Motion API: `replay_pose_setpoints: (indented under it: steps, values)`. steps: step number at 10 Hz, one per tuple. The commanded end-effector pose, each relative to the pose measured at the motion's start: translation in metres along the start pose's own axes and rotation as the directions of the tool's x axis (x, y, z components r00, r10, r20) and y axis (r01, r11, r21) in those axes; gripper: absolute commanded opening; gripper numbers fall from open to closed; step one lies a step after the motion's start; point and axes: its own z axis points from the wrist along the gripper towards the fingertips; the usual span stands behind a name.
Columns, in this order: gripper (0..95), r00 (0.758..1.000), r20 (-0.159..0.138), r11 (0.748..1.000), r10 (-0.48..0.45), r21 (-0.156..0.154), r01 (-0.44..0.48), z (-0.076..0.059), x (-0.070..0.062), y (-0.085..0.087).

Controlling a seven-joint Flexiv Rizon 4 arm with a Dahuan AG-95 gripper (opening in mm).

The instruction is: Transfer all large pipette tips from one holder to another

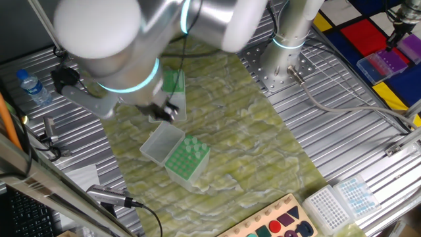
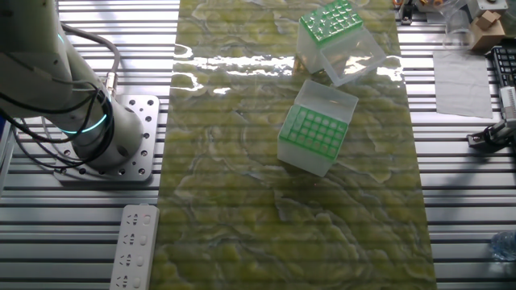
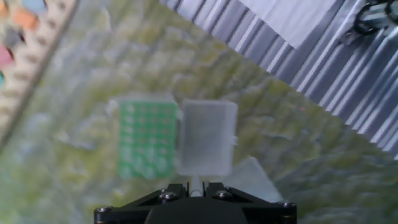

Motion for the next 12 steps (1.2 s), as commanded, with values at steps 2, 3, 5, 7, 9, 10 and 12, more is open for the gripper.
replay_pose_setpoints:
  steps: [2, 3, 5, 7, 9, 10, 12]
  values:
    - [0.0, 0.996, -0.013, 0.996, -0.089, 0.03, 0.09, 0.027, 0.054, -0.049]
    - [0.0, 0.994, -0.015, 0.994, -0.104, 0.032, 0.105, 0.034, 0.067, -0.058]
    - [0.0, 0.994, -0.007, 0.993, -0.113, 0.03, 0.114, 0.046, 0.089, -0.066]
    - [0.0, 0.994, -0.004, 0.993, -0.11, 0.031, 0.11, 0.053, 0.096, -0.066]
    - [0.0, 0.995, 0.009, 0.995, -0.097, 0.023, 0.097, 0.069, 0.108, -0.062]
    - [0.0, 0.995, 0.02, 0.996, -0.093, 0.012, 0.092, 0.075, 0.115, -0.059]
    - [0.0, 0.996, 0.036, 0.997, -0.082, -0.001, 0.082, 0.081, 0.122, -0.054]
